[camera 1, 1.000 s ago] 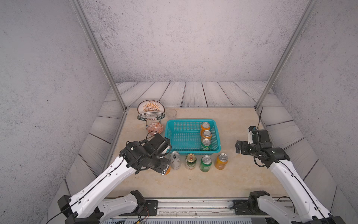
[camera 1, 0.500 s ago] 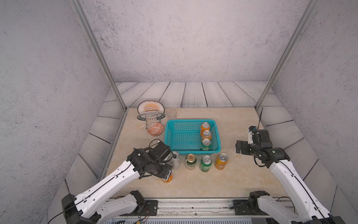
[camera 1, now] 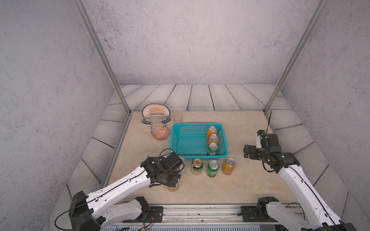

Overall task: Take out the drinks from the basket
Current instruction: Place the drink at the center of the board.

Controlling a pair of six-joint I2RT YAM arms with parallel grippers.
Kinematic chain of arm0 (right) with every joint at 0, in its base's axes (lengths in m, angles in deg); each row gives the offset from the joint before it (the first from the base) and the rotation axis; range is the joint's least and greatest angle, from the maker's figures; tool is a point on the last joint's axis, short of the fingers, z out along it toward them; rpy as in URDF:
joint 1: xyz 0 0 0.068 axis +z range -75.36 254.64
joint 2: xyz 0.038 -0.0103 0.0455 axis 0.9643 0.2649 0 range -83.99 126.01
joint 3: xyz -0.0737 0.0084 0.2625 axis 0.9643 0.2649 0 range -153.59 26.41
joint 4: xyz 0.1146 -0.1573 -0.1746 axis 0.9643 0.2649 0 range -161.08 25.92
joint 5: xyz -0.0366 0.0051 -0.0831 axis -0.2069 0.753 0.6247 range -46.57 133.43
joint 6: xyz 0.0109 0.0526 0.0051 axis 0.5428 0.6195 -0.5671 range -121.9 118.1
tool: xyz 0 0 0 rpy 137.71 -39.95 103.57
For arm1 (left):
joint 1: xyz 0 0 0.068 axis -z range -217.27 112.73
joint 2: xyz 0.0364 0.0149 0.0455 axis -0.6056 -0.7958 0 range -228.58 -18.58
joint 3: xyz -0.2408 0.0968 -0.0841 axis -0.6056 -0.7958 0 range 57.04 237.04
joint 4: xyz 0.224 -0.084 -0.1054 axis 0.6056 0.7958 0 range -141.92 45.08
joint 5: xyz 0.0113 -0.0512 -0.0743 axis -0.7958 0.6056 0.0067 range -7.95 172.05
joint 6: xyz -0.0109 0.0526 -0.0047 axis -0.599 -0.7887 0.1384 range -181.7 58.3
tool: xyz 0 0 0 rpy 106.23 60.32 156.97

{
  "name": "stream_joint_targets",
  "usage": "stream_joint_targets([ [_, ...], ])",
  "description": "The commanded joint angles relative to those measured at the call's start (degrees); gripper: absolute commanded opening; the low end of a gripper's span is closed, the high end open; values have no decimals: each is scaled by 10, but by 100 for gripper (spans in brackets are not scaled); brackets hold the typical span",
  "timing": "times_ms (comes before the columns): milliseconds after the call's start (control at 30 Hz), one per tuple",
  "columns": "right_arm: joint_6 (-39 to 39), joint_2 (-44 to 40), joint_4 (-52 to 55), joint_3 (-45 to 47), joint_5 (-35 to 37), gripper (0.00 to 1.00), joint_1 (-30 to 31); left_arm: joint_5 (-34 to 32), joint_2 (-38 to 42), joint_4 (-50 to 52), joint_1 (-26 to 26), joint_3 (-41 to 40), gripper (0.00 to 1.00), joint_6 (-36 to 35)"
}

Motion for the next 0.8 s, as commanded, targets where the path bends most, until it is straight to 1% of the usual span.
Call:
stream_joint_targets([
  [0,-2,-8,-3,4,-4,99,-2,-24,-2,-35,5,-9,63,17],
  [167,-3,-7,-3,4,-7,99,-2,-28,-6,-49,8,-25,63,27],
  [400,-3,-7,-4,4,-8,99,-2,-25,-17,-59,8,-34,65,23],
  [767,-3,-7,-4,4,-8,99,-3,-25,-22,-69,8,-43,75,20],
])
